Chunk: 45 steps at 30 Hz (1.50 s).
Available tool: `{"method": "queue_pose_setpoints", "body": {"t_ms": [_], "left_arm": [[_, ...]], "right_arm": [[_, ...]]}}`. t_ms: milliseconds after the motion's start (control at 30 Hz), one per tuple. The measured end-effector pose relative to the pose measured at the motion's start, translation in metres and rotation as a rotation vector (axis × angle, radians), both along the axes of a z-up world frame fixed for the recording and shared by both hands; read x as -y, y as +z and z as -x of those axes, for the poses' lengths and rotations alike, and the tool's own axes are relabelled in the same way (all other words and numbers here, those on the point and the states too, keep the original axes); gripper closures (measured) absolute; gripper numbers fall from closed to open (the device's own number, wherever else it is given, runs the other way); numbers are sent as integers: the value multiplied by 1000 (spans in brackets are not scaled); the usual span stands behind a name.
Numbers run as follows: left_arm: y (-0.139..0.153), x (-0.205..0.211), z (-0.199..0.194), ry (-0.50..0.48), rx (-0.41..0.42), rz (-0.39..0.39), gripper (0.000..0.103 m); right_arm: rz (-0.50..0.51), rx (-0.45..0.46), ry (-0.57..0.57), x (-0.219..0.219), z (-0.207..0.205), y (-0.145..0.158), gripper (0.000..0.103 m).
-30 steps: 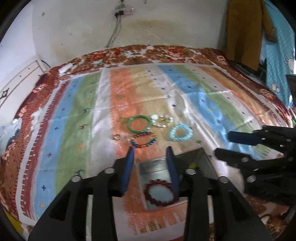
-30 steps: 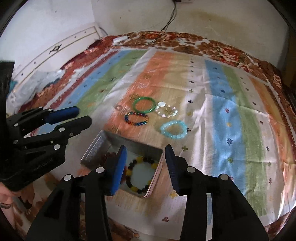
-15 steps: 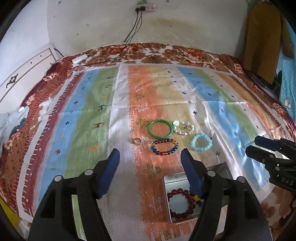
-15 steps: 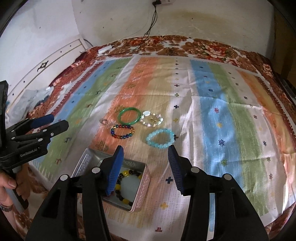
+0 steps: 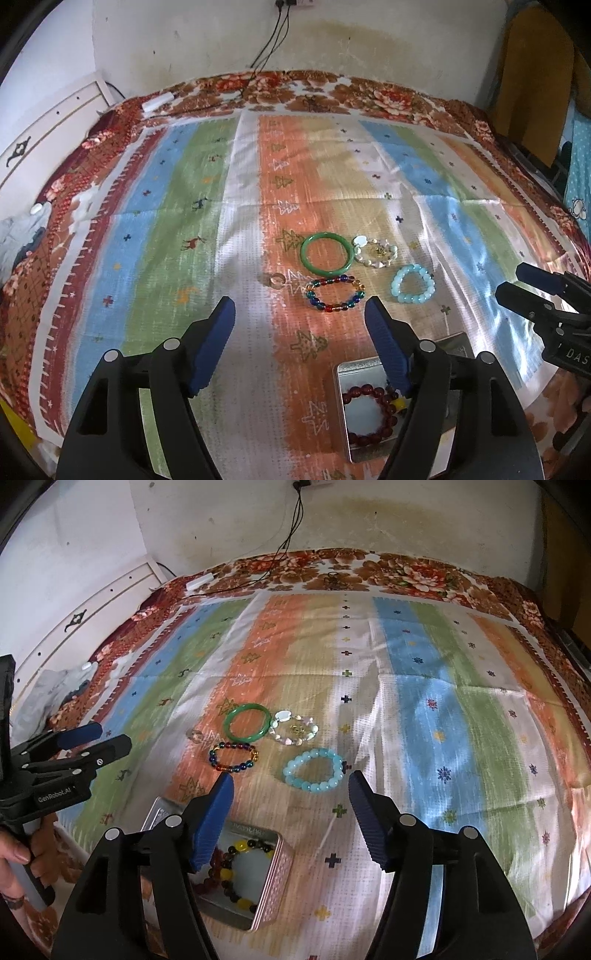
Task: Organize jewelry
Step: 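Move both tools back toward the remaining bracelets and green bangle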
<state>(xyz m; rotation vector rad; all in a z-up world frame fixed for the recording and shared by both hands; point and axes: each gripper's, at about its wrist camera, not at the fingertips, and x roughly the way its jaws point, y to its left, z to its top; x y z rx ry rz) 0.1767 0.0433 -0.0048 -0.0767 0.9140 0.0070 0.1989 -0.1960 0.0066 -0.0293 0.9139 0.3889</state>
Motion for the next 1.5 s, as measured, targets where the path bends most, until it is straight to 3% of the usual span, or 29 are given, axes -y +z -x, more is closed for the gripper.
{"method": "queue_pose_setpoints", "body": {"t_ms": [133, 1500], "left_arm": [[-5, 1, -8, -1, -20, -7, 31], [-37, 4, -92, -64, -129, -41, 31]], "right_arm": [[-91, -85, -21, 7, -14, -7, 39], [-4, -132, -63, -11, -97, -50, 39]]}}
